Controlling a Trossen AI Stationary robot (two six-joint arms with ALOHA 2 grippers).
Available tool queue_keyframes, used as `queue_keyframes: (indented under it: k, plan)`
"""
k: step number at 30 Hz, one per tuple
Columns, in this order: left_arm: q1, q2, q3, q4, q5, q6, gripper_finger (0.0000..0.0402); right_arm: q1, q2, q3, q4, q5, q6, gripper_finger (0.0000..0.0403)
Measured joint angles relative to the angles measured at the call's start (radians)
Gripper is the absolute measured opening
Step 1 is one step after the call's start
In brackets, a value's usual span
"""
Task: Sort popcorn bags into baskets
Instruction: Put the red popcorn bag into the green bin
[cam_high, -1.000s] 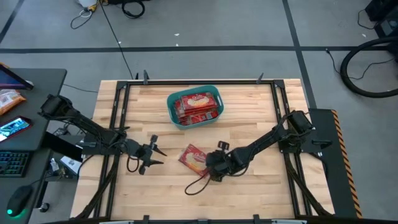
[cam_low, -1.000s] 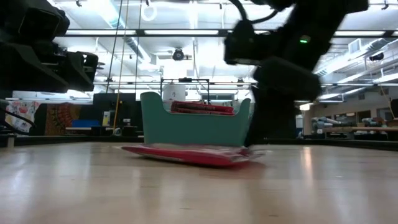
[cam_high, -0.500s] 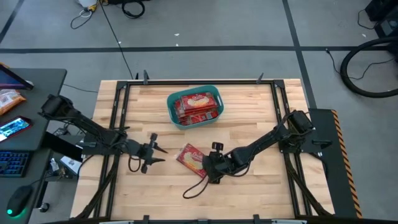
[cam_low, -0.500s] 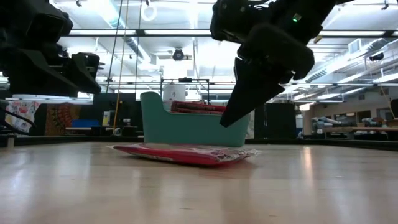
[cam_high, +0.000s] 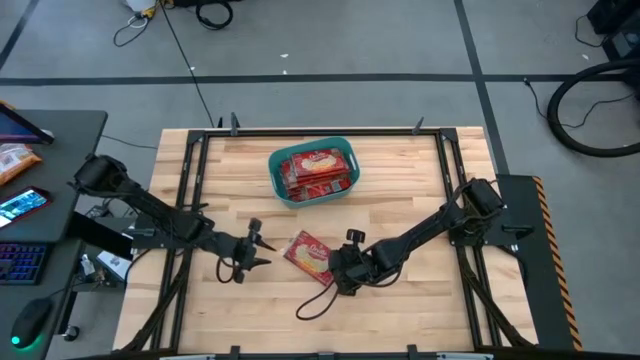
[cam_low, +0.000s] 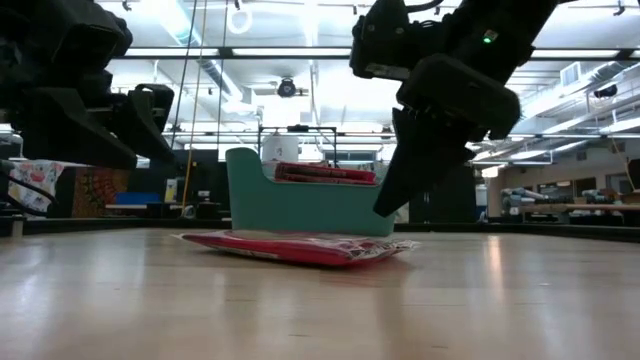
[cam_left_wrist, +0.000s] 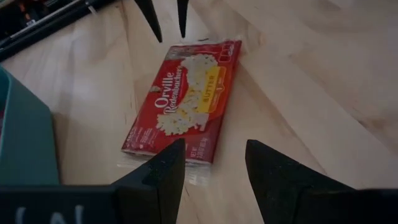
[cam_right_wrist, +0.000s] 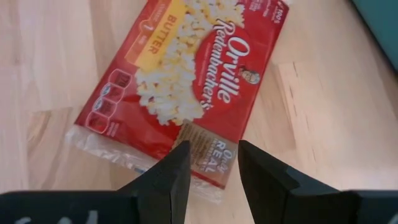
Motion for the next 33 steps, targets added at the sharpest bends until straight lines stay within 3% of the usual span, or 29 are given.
queue_keyframes:
  k: [24,33]
  plan:
    - [0.0,0.075,0.043,0.07,0.004,0.184,0.0172,0.006,0.002,0.0,0.024,0.035,0.044,0.0138]
    - [0.006,0.191,0.042,0.14,0.004,0.209,0.0172,-0.001,0.003,0.0,0.048,0.042,0.044,0.0138]
